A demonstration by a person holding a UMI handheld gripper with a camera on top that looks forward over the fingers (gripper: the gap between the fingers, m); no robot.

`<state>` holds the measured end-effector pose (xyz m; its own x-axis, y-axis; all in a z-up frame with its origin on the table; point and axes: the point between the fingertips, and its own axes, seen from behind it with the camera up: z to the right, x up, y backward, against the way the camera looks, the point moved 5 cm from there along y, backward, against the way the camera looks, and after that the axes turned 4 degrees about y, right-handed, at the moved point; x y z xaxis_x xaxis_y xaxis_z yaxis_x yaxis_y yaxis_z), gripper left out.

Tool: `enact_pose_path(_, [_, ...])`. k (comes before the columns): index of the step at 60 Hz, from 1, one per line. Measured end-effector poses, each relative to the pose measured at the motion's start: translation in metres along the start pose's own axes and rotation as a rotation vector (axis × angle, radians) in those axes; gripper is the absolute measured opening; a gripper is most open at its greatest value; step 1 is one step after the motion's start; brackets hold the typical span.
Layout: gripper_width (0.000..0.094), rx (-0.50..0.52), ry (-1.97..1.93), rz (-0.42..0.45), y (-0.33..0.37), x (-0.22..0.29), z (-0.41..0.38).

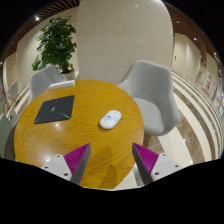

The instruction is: Arrange mouse

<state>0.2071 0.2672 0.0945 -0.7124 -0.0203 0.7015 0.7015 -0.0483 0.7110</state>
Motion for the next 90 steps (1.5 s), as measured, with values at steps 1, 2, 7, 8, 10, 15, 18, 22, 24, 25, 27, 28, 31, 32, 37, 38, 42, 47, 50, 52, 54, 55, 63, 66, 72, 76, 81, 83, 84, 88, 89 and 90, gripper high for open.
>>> enact_pose_path(1, [0.0869, 0.002, -0.001, 0.000, -0.004, 0.000, 0.000])
enact_pose_path(2, [0.0867, 0.003, -0.002, 0.000, -0.009, 0.000, 0.001])
enact_pose_path(7, [0.0867, 0.006, -0.005, -0.003, -0.031, 0.004, 0.002])
enact_pose_path(8, [0.0865, 0.006, -0.006, -0.002, -0.036, 0.005, 0.002])
enact_pose_path(10, [0.0868, 0.009, -0.007, -0.004, -0.049, 0.010, 0.003])
enact_pose_path(15, [0.0868, 0.017, -0.010, -0.006, -0.070, 0.015, 0.003])
enact_pose_path(18, [0.0867, 0.024, -0.007, -0.007, -0.085, 0.020, 0.001])
enact_pose_path(22, [0.0867, 0.028, -0.002, -0.009, -0.098, 0.025, -0.001])
enact_pose_path(24, [0.0866, 0.032, 0.002, -0.009, -0.104, 0.028, -0.003])
enact_pose_path(25, [0.0870, 0.035, 0.004, -0.009, -0.109, 0.030, -0.003])
enact_pose_path(27, [0.0869, 0.039, 0.008, -0.012, -0.116, 0.031, -0.005])
enact_pose_path(28, [0.0870, 0.042, 0.009, -0.014, -0.119, 0.032, -0.006])
enact_pose_path(31, [0.0867, 0.049, 0.012, -0.019, -0.129, 0.035, -0.008])
enact_pose_path(32, [0.0869, 0.051, 0.014, -0.022, -0.133, 0.037, -0.010])
enact_pose_path(37, [0.0874, 0.055, 0.019, -0.029, -0.148, 0.040, -0.013])
enact_pose_path(38, [0.0871, 0.052, 0.024, -0.020, -0.150, 0.044, -0.013])
enact_pose_path(42, [0.0870, 0.051, 0.039, -0.018, -0.160, 0.050, -0.016])
enact_pose_path(47, [0.0876, 0.055, 0.033, -0.018, -0.167, 0.059, -0.019])
enact_pose_path(50, [0.0847, 0.060, 0.037, -0.017, -0.170, 0.062, -0.021])
enact_pose_path(52, [0.0818, 0.059, 0.040, -0.017, -0.173, 0.065, -0.022])
enact_pose_path(54, [0.0791, 0.055, 0.041, -0.016, -0.176, 0.067, -0.025])
enact_pose_path(55, [0.0773, 0.052, 0.043, -0.016, -0.177, 0.067, -0.025])
enact_pose_path(63, [0.0513, 0.038, 0.042, -0.009, -0.182, 0.071, -0.029])
enact_pose_path(66, [0.0476, 0.030, 0.040, -0.010, -0.182, 0.071, -0.030])
enact_pose_path(72, [0.0436, 0.027, 0.049, -0.019, -0.182, 0.073, -0.034])
enact_pose_path(76, [0.0430, 0.022, 0.034, -0.017, -0.178, 0.082, -0.038])
enact_pose_path(81, [0.0429, 0.017, 0.033, 0.024, -0.165, 0.109, -0.046])
enact_pose_path(83, [0.0430, 0.013, 0.039, 0.040, -0.160, 0.125, -0.051])
enact_pose_path(84, [0.0429, 0.017, 0.041, 0.050, -0.157, 0.132, -0.055])
enact_pose_path(88, [0.0428, 0.053, 0.020, 0.088, -0.149, 0.162, -0.079])
enact_pose_path(89, [0.0431, 0.062, 0.015, 0.093, -0.148, 0.169, -0.086])
enact_pose_path(90, [0.0429, 0.069, 0.012, 0.097, -0.148, 0.179, -0.094])
